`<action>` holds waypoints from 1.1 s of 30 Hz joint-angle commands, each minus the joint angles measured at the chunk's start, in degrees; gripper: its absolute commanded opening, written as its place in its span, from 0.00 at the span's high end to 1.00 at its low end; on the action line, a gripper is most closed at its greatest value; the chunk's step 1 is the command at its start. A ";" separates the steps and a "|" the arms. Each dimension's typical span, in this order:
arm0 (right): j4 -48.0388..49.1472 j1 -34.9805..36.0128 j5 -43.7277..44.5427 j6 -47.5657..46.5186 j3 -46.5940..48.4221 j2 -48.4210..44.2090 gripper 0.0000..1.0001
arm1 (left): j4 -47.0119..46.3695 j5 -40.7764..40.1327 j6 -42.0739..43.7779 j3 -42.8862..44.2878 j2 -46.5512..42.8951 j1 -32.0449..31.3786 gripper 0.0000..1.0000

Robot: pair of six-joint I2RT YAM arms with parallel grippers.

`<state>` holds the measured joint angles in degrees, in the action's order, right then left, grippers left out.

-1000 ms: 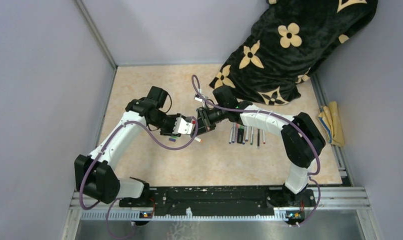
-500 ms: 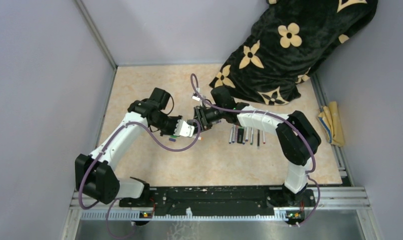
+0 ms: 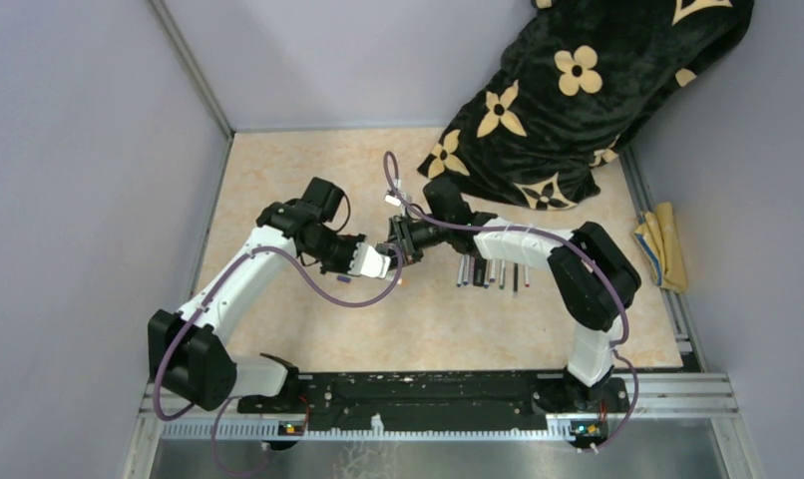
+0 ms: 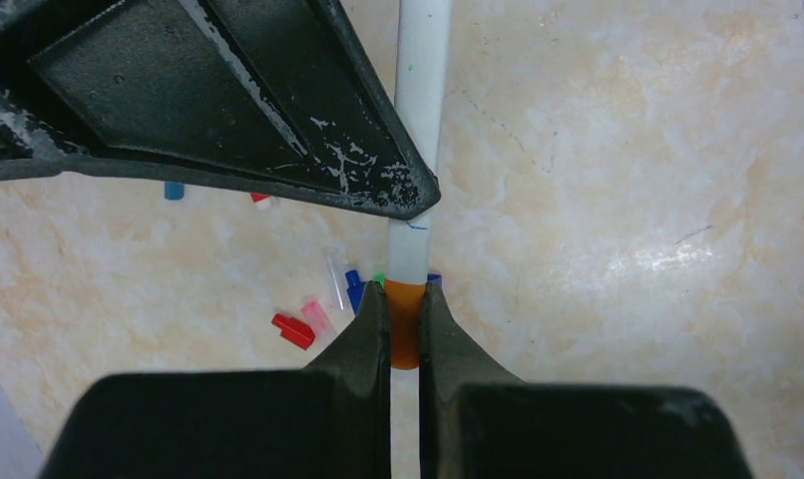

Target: Open the pen caps

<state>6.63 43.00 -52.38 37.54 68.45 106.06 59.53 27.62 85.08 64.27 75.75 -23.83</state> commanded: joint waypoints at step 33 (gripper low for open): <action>11.46 2.78 -2.18 8.00 -0.17 0.28 1.00 | -3.56 -1.84 0.64 0.70 -0.26 0.10 1.00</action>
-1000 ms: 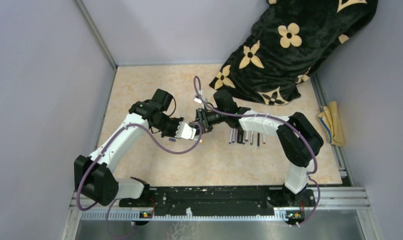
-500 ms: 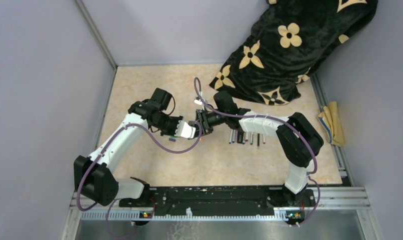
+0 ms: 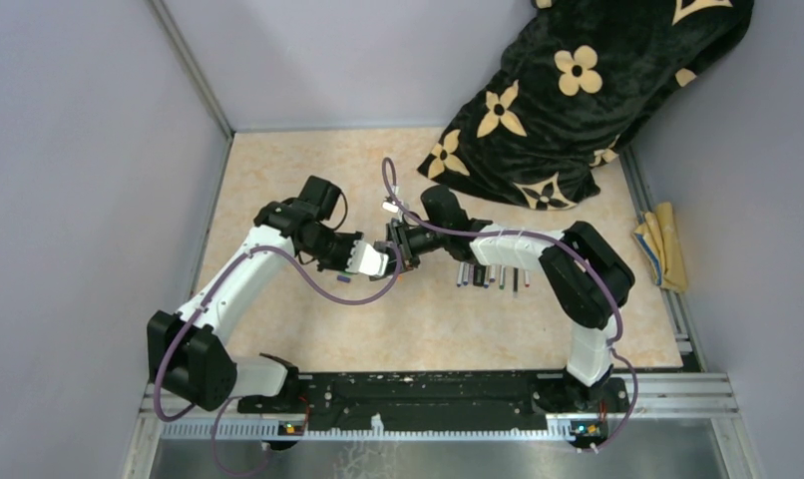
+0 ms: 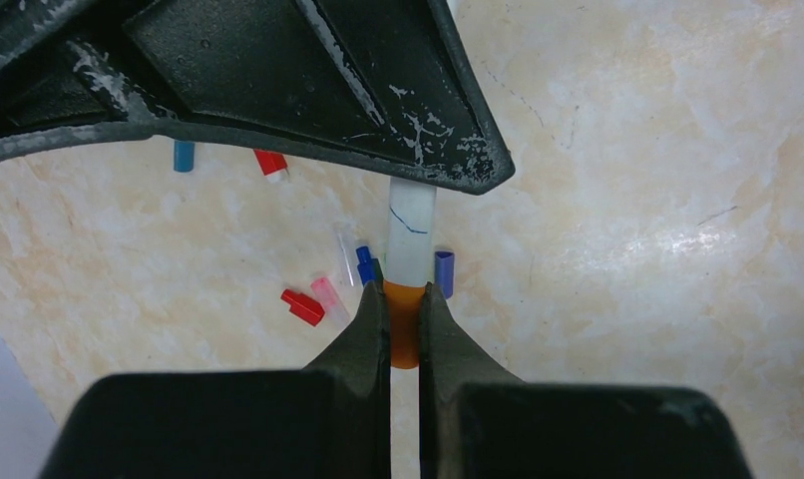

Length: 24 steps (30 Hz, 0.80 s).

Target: Open the pen caps

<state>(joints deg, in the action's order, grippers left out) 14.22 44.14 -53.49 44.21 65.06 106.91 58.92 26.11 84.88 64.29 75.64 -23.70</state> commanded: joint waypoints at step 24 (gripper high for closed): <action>-24.43 -6.23 12.24 -21.56 -16.36 -26.64 1.00 | -11.00 -17.28 4.62 -1.09 8.00 9.29 1.00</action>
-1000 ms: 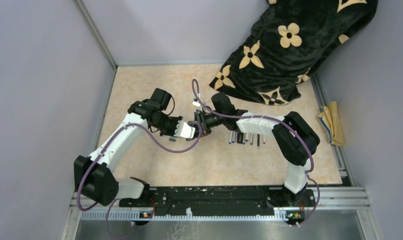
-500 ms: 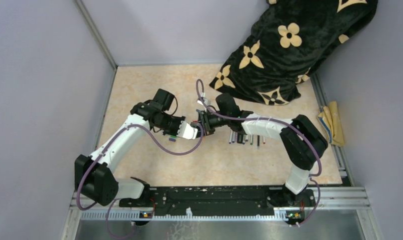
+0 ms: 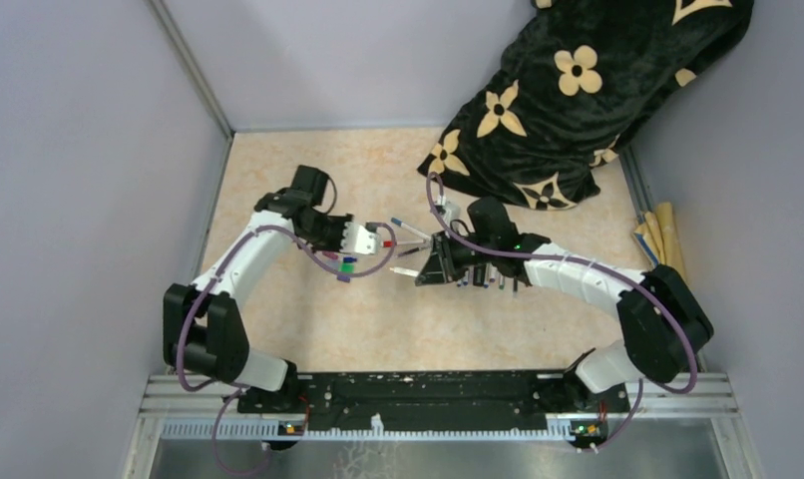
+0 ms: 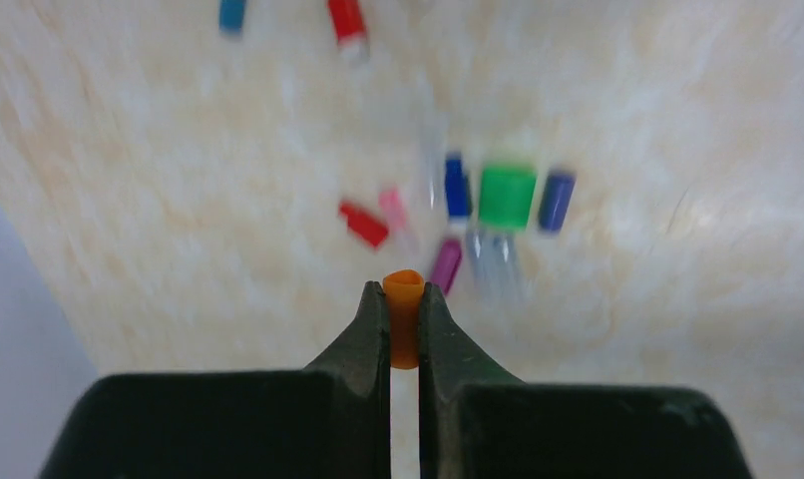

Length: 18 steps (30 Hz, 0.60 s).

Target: Open the pen caps

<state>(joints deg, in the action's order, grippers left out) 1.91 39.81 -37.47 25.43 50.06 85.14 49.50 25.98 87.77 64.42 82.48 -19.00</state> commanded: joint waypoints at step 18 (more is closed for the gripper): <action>-7.78 4.98 39.85 4.32 -2.68 -6.59 1.00 | -4.40 -5.91 -18.01 1.39 7.84 3.41 1.00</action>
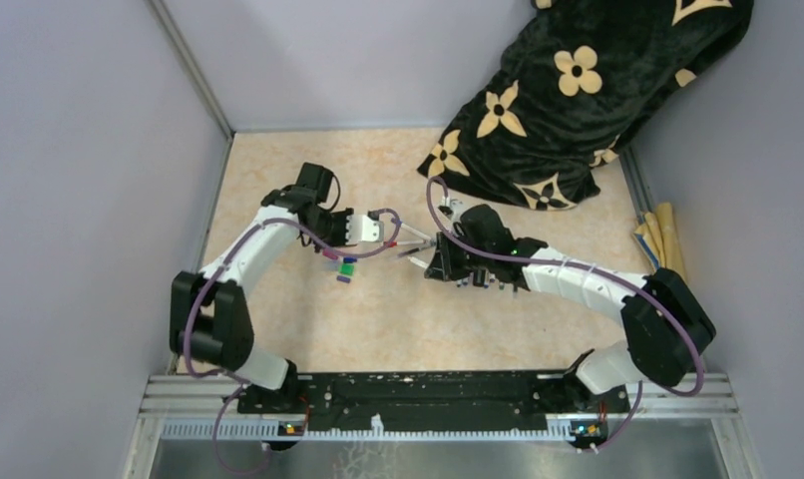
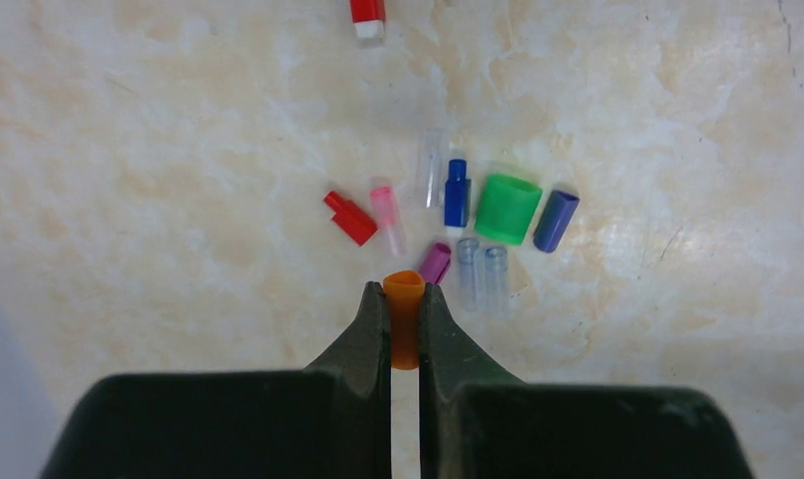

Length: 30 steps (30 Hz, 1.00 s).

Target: Open the pen caps

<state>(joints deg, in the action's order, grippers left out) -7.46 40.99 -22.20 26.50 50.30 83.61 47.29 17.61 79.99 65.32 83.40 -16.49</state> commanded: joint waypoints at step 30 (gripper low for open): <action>-5.39 11.08 57.28 19.61 4.11 14.85 0.82 | -2.78 6.69 -16.83 1.87 11.93 1.30 0.01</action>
<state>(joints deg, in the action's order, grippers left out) -10.00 51.24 33.87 44.38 52.64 97.38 41.15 21.32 63.05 64.97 97.36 -15.64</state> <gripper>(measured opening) 0.157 0.984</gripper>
